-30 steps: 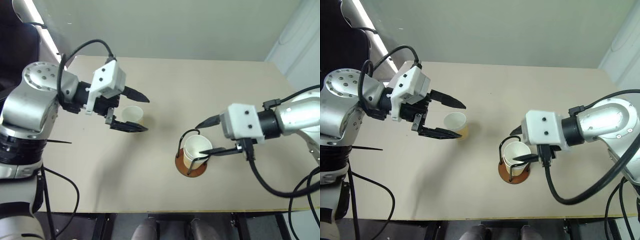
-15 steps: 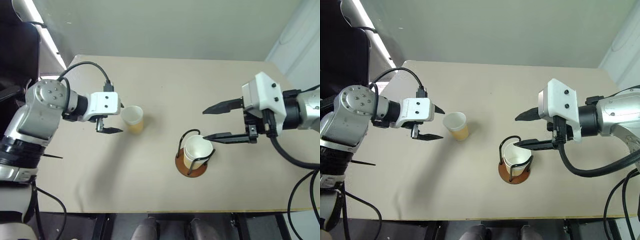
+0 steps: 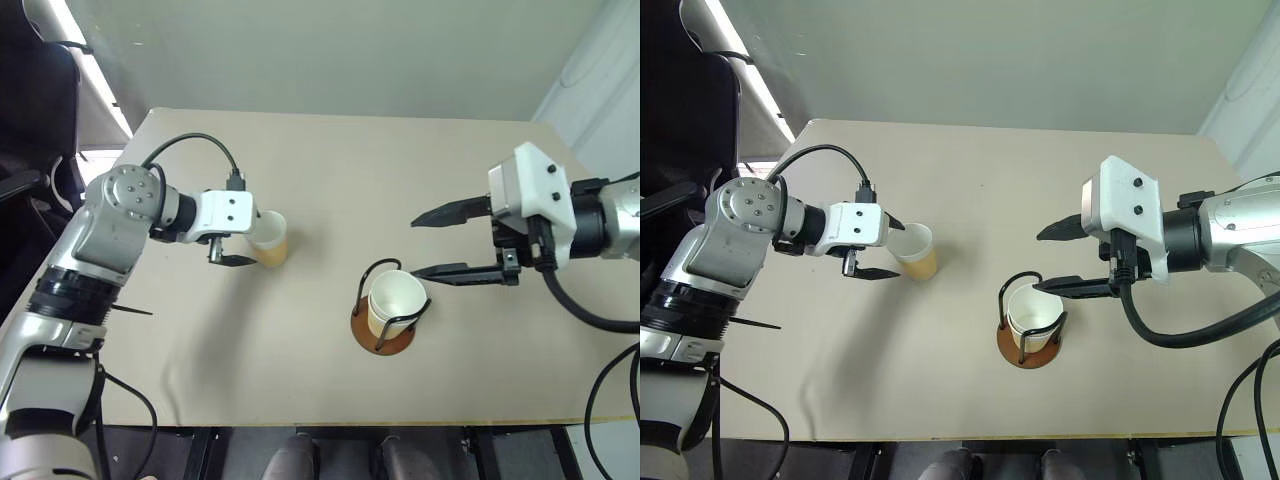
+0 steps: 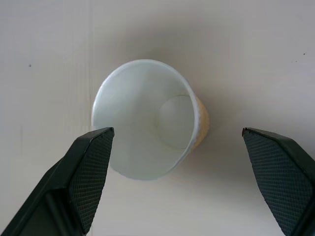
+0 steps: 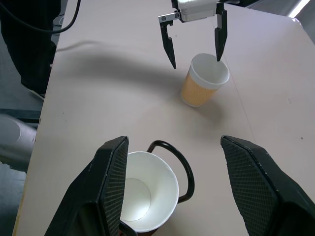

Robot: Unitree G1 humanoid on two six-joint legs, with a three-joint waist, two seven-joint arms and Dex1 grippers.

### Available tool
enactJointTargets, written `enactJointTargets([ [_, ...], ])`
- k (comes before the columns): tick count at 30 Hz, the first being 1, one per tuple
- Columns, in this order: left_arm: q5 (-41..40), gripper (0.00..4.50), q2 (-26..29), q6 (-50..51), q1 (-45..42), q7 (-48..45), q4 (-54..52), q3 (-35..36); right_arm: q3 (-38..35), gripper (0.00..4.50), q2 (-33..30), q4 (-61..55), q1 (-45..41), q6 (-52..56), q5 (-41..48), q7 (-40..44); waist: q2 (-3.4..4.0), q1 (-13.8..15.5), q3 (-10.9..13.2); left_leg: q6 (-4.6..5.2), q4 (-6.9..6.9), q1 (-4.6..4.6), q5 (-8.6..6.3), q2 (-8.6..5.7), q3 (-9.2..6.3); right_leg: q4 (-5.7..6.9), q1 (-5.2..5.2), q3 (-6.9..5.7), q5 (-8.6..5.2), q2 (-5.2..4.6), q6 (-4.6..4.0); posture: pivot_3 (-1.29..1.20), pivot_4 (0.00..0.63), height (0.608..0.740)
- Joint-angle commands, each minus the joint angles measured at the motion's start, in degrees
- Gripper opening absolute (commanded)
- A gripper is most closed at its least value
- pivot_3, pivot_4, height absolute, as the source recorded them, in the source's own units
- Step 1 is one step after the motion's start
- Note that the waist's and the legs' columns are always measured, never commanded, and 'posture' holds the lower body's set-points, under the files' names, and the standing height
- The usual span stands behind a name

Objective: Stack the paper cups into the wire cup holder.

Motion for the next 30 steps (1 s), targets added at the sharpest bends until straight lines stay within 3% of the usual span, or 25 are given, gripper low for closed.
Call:
enactJointTargets([
  [1, 0.7, 4.50, -0.7, -1.0, -2.3, -0.3, 0.5, 0.2, -1.7, 3.01, -1.0, -1.0, -0.4, -0.7, 0.8, -0.5, 0.00, 0.0, 0.0, 0.00, 0.00, 0.00, 0.00, 0.00, 0.00, 0.00, 0.00, 0.00, 0.00, 0.00, 0.00, 0.00, 0.150, 0.740],
  [2, 0.9, 4.50, -1.1, -1.1, -2.5, -0.2, 0.8, 0.0, -1.6, 3.01, -1.1, -0.9, -0.4, -0.8, 0.7, -0.5, 0.00, 0.0, 0.0, 0.00, 0.01, -0.01, 0.00, 0.00, 0.00, 0.00, 0.00, 0.00, 0.00, 0.00, 0.00, 0.00, 0.150, 0.740],
  [5, 1.6, 3.92, -2.2, -1.5, -3.1, -0.3, 1.8, -0.7, -1.3, 3.05, -1.3, -0.9, -0.4, -1.0, 0.5, -0.6, 0.00, 0.0, 0.0, 0.00, 0.01, -0.01, 0.00, 0.00, 0.00, 0.00, 0.00, 0.00, 0.00, 0.00, 0.01, 0.00, 0.150, 0.740],
  [15, 1.7, 0.22, -3.5, -0.3, -2.8, -3.3, 1.0, -1.4, -1.5, 3.05, -1.7, -0.8, 0.1, -1.3, 0.4, -1.3, 0.00, 0.0, 0.0, 0.00, 0.02, -0.02, 0.00, 0.00, 0.00, 0.01, -0.02, 0.00, 0.01, 0.00, 0.01, 0.00, 0.150, 0.740],
  [16, 1.5, 0.07, -3.6, 0.0, -2.8, -3.5, 0.9, -1.3, -1.5, 3.05, -1.8, -0.8, 0.2, -1.3, 0.4, -1.4, 0.00, 0.0, 0.0, 0.00, 0.02, -0.02, 0.00, 0.00, 0.00, 0.01, -0.02, 0.00, 0.01, 0.00, 0.01, 0.00, 0.150, 0.740],
  [22, 0.8, 0.07, -3.8, 1.2, -3.1, -5.0, -0.1, -0.9, -1.6, 3.05, -1.9, -0.7, 0.5, -1.3, 0.6, -1.7, 0.00, 0.0, 0.0, 0.00, 0.03, -0.02, 0.00, 0.00, 0.00, 0.01, -0.02, 0.00, 0.01, 0.00, 0.01, 0.00, 0.150, 0.740],
  [30, -8.9, 0.07, -4.2, 11.9, -6.9, -10.0, -7.3, 3.5, -2.1, 3.05, -2.9, -0.2, 1.4, -1.1, 0.9, -1.2, -0.01, 0.1, 0.0, 0.01, 0.08, -0.09, 0.00, 0.00, 0.00, 0.00, -0.03, -0.02, 0.02, 0.00, 0.04, 0.00, 0.150, 0.740],
])
